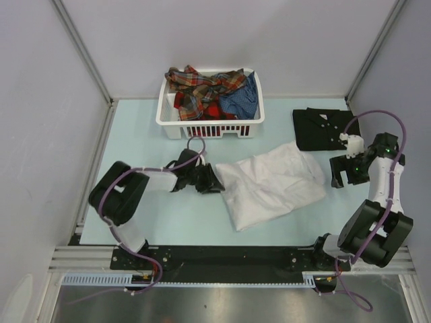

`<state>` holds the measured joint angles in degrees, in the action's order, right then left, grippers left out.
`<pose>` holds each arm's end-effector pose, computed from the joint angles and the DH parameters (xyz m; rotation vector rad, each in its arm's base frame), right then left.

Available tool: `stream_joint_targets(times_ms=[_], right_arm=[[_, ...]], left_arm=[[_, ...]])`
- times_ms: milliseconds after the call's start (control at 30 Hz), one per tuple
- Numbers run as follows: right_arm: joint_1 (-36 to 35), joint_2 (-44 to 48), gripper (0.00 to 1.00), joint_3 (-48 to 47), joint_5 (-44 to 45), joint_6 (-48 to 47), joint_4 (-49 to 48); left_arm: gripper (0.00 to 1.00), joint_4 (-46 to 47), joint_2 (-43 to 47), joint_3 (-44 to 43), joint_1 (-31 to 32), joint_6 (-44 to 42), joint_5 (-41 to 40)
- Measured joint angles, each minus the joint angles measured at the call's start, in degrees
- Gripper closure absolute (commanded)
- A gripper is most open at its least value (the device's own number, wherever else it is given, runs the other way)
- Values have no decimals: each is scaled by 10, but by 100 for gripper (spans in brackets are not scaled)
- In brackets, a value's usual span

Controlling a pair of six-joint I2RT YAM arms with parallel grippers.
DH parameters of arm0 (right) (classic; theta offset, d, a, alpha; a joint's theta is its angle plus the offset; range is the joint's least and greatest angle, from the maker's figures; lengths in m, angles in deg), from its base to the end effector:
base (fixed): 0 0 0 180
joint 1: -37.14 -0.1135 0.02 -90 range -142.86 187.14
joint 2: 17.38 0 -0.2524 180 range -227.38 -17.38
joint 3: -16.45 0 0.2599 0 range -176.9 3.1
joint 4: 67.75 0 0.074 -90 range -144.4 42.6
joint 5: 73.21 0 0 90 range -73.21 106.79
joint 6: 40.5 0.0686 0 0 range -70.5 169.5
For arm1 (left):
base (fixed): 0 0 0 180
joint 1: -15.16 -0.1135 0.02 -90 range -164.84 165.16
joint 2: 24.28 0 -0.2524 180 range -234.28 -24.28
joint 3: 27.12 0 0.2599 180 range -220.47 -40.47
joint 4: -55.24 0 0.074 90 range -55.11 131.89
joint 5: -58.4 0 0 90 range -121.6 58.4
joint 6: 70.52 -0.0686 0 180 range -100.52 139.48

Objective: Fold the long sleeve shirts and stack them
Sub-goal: Fold the shirt

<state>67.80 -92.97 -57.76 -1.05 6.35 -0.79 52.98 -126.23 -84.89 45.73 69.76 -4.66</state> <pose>0.2416 -0.1188 0.2222 -0.3682 2.6313 0.0282 0.2871 -0.2057 0.0814 -0.2012 2.6216 -1.1554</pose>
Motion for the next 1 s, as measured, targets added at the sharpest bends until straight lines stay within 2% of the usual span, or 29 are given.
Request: stream_joint_targets(times_ms=[100,233,333,433,500,600,733,867,1000], right_arm=[[-38,-21,14,0,-1,14,-8],[-56,-58,28,1,-11,35,-8],[-71,-78,33,11,-17,54,-19],[-87,-95,33,33,-17,73,-41],[-97,-115,34,46,-16,88,-58],[-111,-148,35,61,-5,109,-86],[-137,-181,45,63,18,134,-120],[-172,-197,55,49,41,152,-142],[-205,-217,56,30,60,167,-167]], left_arm=[[49,-55,64,53,10,-14,29],[46,-123,154,76,4,-73,54],[45,-171,219,55,-42,-159,75],[42,-210,240,-4,-83,-286,88],[41,-229,229,-45,-91,-384,110],[33,-290,165,-122,-89,-539,159],[32,-351,54,-188,-88,-705,190],[32,-393,9,-198,-88,-805,198],[32,-428,-33,-258,-86,-856,203]])
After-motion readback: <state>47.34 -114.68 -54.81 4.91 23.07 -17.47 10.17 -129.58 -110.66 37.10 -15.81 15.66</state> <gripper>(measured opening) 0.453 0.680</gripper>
